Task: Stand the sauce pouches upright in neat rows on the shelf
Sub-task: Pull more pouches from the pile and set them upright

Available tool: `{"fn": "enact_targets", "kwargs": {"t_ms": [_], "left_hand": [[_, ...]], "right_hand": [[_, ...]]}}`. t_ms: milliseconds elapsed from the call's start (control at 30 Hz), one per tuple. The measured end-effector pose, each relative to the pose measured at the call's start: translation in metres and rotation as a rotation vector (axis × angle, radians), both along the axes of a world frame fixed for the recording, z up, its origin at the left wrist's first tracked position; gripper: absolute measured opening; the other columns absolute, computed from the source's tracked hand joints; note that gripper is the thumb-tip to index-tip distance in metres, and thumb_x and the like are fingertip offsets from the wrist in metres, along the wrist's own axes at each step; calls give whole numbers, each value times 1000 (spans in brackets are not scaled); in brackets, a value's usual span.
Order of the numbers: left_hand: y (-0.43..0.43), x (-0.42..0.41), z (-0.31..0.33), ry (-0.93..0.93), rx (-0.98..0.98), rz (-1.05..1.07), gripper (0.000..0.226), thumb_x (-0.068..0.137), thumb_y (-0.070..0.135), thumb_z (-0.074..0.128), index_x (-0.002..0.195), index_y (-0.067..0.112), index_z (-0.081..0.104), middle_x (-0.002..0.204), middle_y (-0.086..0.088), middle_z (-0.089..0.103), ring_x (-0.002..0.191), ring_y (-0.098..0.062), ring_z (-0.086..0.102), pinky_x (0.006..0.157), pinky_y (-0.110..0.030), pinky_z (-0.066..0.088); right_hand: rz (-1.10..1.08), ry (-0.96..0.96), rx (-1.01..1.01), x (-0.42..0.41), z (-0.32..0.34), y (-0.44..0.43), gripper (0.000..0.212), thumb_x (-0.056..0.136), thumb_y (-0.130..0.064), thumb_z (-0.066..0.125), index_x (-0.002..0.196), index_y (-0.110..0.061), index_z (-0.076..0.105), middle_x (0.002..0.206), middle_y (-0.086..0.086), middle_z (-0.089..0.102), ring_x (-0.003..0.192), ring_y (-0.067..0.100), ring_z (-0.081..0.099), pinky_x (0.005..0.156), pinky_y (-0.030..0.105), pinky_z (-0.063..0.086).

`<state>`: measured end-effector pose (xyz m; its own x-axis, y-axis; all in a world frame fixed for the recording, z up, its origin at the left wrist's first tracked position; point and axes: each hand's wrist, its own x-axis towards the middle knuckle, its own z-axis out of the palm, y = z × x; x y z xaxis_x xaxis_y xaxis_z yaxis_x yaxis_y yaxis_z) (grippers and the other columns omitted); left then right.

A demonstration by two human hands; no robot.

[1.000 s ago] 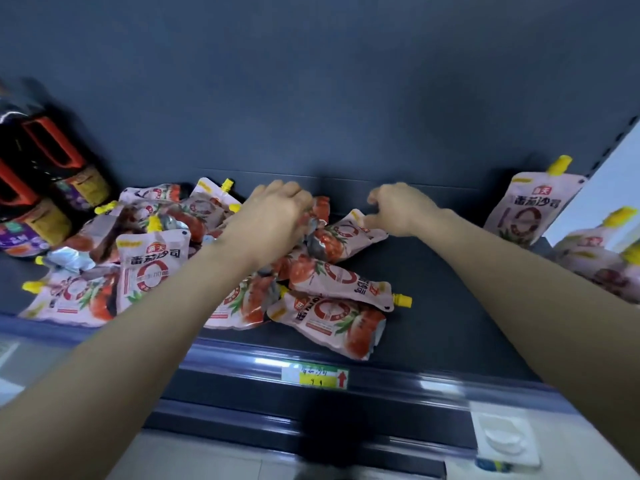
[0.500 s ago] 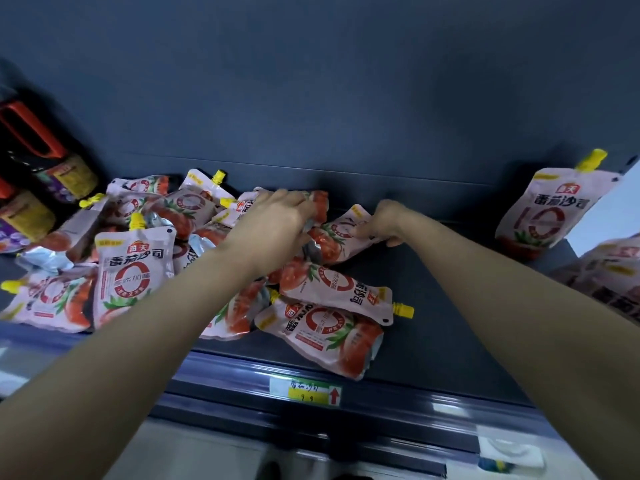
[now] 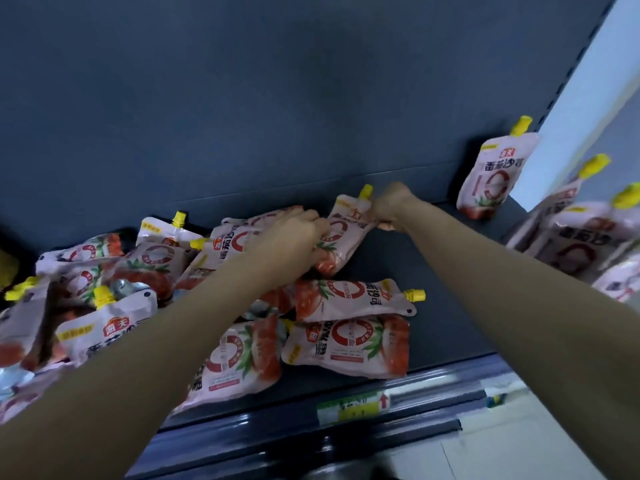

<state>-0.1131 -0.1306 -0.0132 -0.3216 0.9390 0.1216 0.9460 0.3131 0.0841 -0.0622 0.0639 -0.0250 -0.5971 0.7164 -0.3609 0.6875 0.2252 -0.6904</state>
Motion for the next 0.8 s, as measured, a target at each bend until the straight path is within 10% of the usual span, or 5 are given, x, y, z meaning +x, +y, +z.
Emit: {"fn": "enact_targets", "kwargs": {"t_ms": [333,433,700,800], "left_hand": [[52,11,-30,-408,-300,-204,34,82,39,65,108,17,62,105,1,63,93,-16,59,82,-32,50],[68,13,-34,-605,-393,-208,40,77,44,69,109,21,64,100,9,61,90,-9,59,82,-24,47],[100,20,-42,-772,-544,-174,44,79,25,69,121,20,59,117,0,61,107,-15,56,97,-29,43],[104,22,-41,-712,-628,-263,34,86,15,61,119,23,61,109,2,59,95,-10,55,80,-18,43]], "right_hand": [[-158,120,548,55,51,-7,19,87,-16,58,71,-6,62,76,11,56,75,24,51,63,27,37],[-218,122,588,80,53,4,34,89,-15,57,57,-15,44,72,8,53,76,23,49,66,26,36],[-204,96,591,109,57,24,18,87,-17,60,91,-1,68,80,10,58,77,24,53,70,31,46],[-162,104,591,105,60,30,11,85,-12,58,82,-4,65,79,10,58,77,23,53,70,30,44]]}}
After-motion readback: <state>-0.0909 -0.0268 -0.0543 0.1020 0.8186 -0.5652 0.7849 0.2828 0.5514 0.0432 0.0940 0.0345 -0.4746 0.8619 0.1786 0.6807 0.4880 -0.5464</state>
